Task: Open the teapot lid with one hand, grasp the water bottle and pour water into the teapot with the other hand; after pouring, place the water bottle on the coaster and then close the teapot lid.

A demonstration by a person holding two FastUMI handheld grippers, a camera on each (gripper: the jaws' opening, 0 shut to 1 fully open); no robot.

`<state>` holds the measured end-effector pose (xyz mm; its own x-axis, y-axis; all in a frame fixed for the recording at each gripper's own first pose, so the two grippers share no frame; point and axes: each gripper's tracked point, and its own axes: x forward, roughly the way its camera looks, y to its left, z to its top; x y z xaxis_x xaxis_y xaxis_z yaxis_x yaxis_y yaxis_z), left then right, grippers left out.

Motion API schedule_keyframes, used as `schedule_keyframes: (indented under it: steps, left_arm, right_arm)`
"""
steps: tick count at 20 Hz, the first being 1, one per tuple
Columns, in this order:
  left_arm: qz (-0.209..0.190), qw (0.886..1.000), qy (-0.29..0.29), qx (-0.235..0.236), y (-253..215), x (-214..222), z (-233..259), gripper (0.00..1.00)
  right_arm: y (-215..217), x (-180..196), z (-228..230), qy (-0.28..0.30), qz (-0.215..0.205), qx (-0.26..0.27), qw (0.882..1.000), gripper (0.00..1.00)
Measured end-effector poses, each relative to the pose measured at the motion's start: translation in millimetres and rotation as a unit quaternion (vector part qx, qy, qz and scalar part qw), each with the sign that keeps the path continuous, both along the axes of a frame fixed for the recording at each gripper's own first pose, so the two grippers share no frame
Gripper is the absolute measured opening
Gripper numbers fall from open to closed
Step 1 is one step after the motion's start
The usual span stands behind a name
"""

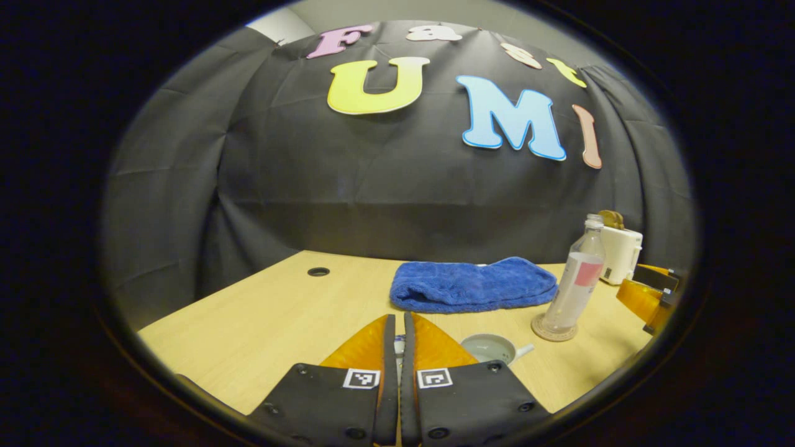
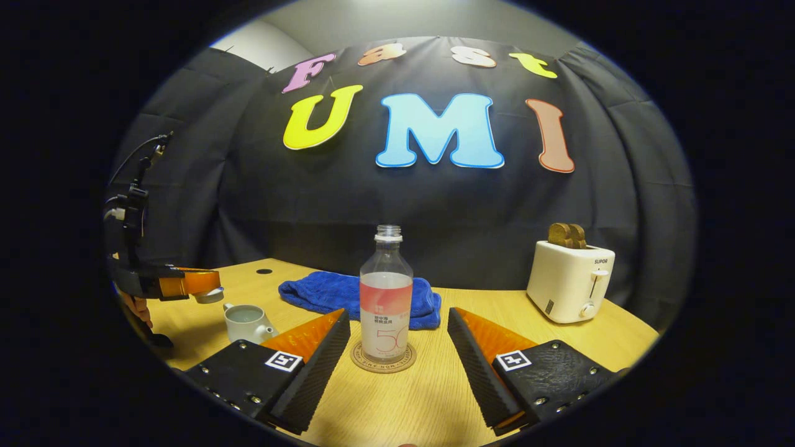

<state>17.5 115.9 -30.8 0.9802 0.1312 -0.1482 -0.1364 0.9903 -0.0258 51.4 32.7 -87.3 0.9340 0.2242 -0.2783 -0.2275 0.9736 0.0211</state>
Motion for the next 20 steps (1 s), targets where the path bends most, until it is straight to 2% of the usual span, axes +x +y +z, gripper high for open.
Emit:
schedule_keyframes:
  steps: [6,14,20]
  left_arm:
    - [-0.026,0.999,-0.028,0.001,-24,10,16,0.09]
    - [-0.059,0.998,-0.028,0.024,-73,22,15,0.09]
    - [-0.071,0.997,-0.015,0.039,-90,30,2,0.08]
  right_arm:
    - [-10,-3,-11,0.017,-0.013,0.029,0.999,0.98]
    - [-18,-5,4,0.002,-0.017,0.039,0.999,0.98]
    - [-25,-5,10,0.000,-0.026,0.054,0.998,0.98]
